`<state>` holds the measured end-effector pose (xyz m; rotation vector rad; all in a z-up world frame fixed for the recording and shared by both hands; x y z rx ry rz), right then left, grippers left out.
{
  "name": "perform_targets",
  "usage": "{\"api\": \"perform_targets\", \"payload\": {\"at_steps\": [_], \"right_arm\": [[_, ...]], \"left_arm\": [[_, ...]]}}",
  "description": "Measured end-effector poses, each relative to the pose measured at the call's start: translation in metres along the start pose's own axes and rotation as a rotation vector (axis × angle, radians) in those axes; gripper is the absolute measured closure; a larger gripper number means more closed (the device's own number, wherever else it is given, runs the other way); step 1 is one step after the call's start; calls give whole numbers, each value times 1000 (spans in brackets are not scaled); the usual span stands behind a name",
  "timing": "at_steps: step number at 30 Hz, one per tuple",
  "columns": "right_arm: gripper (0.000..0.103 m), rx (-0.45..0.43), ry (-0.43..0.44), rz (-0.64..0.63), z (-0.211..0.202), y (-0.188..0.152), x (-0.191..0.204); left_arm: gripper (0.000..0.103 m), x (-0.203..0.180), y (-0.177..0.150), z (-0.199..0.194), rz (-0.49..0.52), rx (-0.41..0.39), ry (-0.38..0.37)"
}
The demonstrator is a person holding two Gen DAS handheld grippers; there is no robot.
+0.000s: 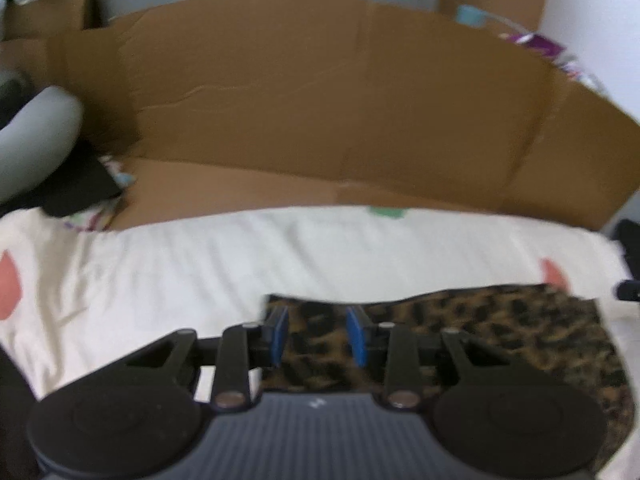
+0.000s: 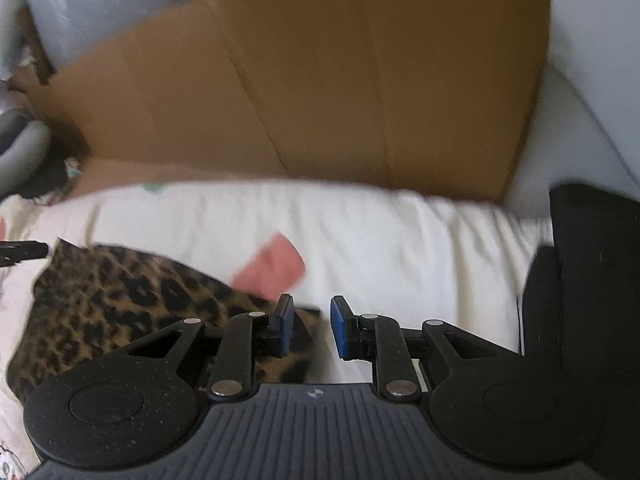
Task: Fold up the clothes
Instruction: 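Open both grippers and release the skirt flat on the duvet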
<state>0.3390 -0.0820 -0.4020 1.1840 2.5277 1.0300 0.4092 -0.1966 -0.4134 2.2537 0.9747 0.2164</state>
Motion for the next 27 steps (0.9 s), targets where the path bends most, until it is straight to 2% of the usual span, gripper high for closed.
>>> {"api": "perform_targets", "payload": {"at_steps": [6,13,19,27], "right_arm": [[76,-31,102,-45,-2,12,39],[76,-19,192,-98,10,11,83],[76,0,242,-144,22,3,113],[78,30,236,-146,36,-12,111]], "left_arm": [[70,-49,6,-8,30,-8,-105],[70,-84,-3,2,89,18,-166],[71,-95,-14,16,116,53,-193],[67,-90,-20,30,96,62,-197]]}}
Point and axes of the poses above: each gripper's, at about its wrist camera, not at the fingertips, and z roughly the way its jaws point, x to its left, y to its top, the point moved 9 cm from there along z, roughly the way its jaws point, and after that the axes turned 3 degrees about -z, right-handed, at the moved point
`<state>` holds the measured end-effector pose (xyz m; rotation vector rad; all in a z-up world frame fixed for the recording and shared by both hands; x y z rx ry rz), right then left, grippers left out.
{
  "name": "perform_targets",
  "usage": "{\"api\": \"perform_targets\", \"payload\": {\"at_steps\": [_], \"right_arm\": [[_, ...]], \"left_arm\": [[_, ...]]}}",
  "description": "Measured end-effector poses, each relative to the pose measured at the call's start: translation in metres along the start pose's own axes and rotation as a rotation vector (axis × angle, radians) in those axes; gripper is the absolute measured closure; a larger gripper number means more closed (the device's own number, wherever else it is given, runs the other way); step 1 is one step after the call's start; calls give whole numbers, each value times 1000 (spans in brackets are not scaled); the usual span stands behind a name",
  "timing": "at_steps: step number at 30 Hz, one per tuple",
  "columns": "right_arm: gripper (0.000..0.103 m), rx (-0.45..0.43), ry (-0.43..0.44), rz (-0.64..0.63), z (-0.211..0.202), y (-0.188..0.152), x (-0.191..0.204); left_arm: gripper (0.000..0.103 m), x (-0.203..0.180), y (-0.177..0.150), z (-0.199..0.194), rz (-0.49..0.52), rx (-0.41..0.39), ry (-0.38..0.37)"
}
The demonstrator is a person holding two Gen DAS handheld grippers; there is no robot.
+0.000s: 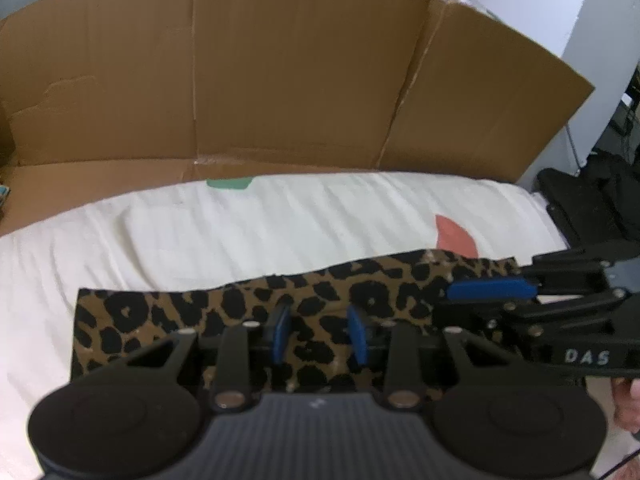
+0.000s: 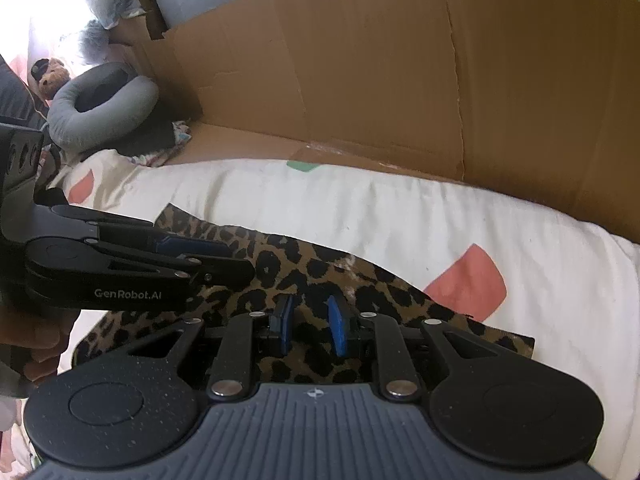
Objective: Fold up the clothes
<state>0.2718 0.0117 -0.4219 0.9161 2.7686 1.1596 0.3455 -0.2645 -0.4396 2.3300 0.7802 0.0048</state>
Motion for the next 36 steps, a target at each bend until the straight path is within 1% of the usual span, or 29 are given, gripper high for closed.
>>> {"api": "perform_targets", "payload": {"at_steps": [3,8,11,13,14,16,17,20,23,25,27,30,33,36], "right_arm": [[78,-8,1,4,1,1,0],[78,-32,-2,-9,1,7,5],[78,-32,-18,-51,5,9,8],[78,-33,-23,-57,8,11,8],[79,-24,-32,-64,11,10,7],[82,-1,-54,-81,17,7,4],[82,10,-65,-89,20,6,3],[82,30,-54,-39,25,7,-3],[82,35,-38,-20,27,5,-6],[82,32,-26,-4,28,2,-7],[82,30,-23,-7,28,1,-7],[82,33,-35,-19,25,4,-5],[77,-19,-73,-19,9,7,-3],[76,-32,-80,-56,-5,1,4]], "left_arm": [[67,1,-1,4,-11,-5,2],[67,6,-1,3,-37,-9,-18],[67,6,-1,4,-37,-8,-19],[67,6,1,3,-34,-2,-17],[69,5,2,2,-33,2,-16],[79,3,7,-4,-46,-10,-24],[84,1,7,-6,-53,-15,-33],[82,-8,7,-14,-71,-29,-62],[78,-18,3,-11,-30,-27,-68],[75,-21,4,-7,-2,-32,-55],[70,-21,2,1,5,-21,-56],[68,-19,0,10,17,-26,-58],[68,-14,-1,12,-9,-29,-71],[68,-16,1,12,12,-12,-61]]}}
Point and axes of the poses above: each gripper's, at about its wrist camera, not at the fingertips, and z roughly the way its jaws point, x to its left, y to its top, the point moved 9 cm from there along z, roughly the way its jaws point, and after that the axes turned 3 degrees about -z, right-handed, at the moved point
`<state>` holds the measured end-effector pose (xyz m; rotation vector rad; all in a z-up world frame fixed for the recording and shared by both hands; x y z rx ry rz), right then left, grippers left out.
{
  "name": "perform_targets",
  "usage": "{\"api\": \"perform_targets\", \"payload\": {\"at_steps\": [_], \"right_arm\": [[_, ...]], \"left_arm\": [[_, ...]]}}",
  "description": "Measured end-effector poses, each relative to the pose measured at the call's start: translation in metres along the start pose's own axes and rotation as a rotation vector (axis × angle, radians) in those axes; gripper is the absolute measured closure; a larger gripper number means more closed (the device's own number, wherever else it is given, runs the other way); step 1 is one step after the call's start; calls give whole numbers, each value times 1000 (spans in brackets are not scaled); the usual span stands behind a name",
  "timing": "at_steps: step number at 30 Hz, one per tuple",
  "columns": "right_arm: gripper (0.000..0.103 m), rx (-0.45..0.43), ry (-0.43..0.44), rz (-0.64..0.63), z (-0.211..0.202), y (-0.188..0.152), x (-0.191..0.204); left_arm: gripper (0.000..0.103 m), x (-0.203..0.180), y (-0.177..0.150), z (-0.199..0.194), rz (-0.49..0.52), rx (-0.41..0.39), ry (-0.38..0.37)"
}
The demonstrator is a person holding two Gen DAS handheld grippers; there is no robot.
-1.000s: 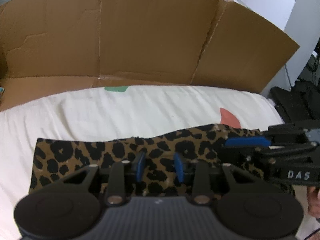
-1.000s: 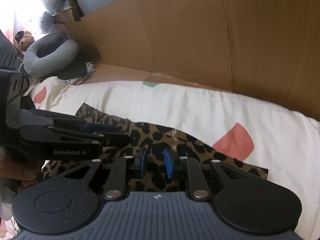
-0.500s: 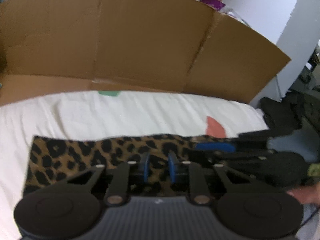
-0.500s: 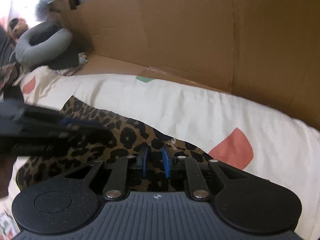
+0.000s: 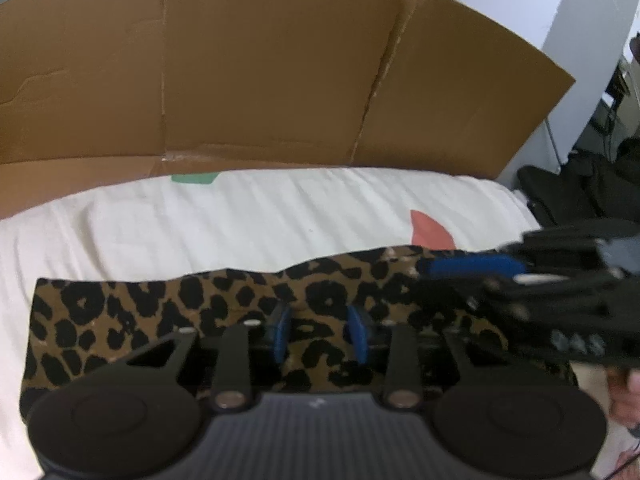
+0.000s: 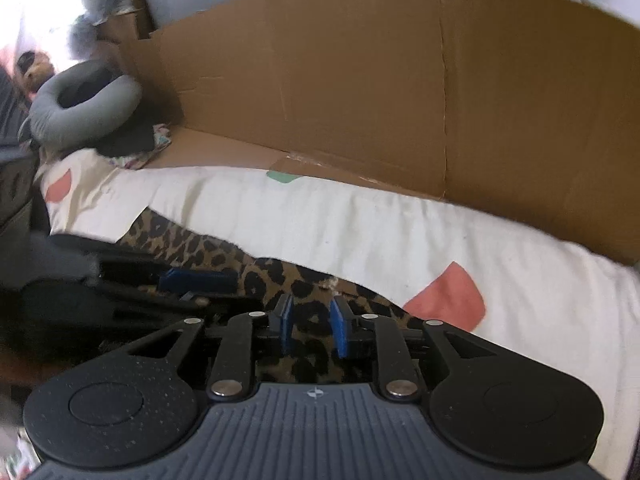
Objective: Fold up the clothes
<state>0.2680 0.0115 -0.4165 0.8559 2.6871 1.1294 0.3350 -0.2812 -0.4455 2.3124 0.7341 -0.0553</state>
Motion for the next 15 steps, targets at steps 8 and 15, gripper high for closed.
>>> {"api": "perform_targets", "payload": {"at_steps": [8,15], "right_arm": [[72,78,15,-42,-7,-44,2],[72,95,-73,-3,-28,-73,-35]], "left_arm": [[68,-3,-1,0,33,8,23],[68,-3,-1,0,23,12,24]]}}
Point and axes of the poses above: each gripper's, at about its wrist camera, not at the fingertips, and z roughly the way its jaws point, x to its left, y to its top, the point moved 9 cm from there along z, roughly the way its jaws point, and after that the axes turned 3 degrees about -z, right-handed, at the moved point
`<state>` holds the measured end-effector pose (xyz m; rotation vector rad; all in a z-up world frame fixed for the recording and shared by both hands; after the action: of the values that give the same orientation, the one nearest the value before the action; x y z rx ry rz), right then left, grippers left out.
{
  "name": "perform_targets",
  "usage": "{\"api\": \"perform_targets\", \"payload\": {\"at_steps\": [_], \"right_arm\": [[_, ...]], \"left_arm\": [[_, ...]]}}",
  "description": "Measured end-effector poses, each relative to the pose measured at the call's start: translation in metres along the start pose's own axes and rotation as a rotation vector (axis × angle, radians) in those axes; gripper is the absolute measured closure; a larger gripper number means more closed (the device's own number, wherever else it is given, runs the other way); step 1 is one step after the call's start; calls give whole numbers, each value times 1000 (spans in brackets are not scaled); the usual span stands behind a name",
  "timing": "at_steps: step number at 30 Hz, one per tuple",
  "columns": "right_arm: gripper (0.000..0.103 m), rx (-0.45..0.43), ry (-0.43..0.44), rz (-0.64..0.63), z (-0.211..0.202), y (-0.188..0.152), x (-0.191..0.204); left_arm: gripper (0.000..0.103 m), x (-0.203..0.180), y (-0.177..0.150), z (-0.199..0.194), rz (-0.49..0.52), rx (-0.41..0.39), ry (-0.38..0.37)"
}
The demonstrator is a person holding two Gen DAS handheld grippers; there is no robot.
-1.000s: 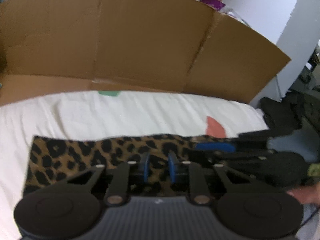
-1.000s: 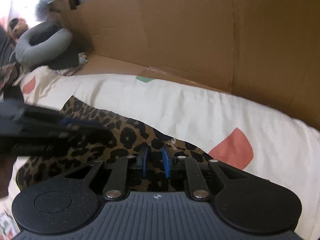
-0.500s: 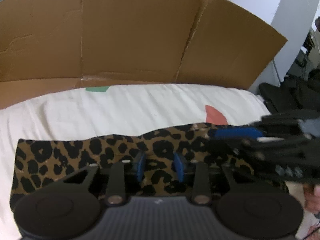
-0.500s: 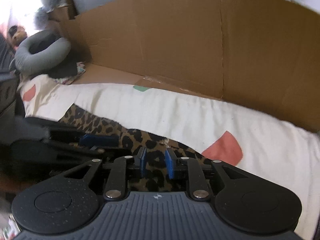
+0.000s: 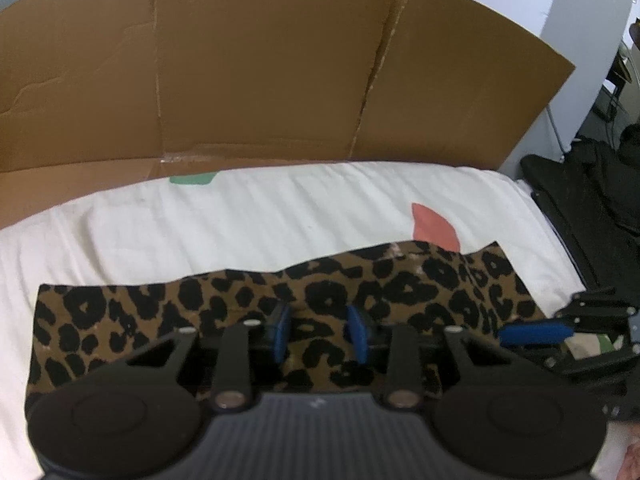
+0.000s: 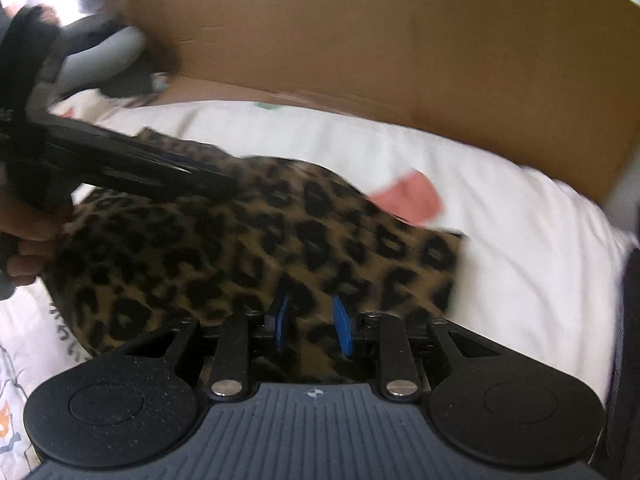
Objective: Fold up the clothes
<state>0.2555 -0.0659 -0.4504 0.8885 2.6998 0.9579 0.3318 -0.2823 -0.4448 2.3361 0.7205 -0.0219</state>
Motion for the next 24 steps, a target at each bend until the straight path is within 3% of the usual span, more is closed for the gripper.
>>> {"api": "perform_targets", "payload": {"at_steps": [5,10,18,24], "right_arm": [[73,-45,-4,80,-19,2,-13],[72,-102,60,36,-28,18,14],[73,-75,132,-1,-13,21,56],[72,-12,164,-24,-3,-4,60]], "left_arm": [[68,-1,0,0,-4,-5,3],[68,0,0,1,-4,-2,-2],[68,1,1,2,-4,3,-9],[68,3,2,2,-3,8,-21]]}}
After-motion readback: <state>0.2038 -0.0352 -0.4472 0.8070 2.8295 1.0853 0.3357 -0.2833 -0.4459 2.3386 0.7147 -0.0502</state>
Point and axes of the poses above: each gripper's, at about its wrist camera, not at the fingertips, and z roughly the way its jaws point, x to its left, y to its top, the point moved 9 cm from there along z, roughly the way its jaws point, and after that the axes turned 3 degrees about -z, right-handed, at the moved point
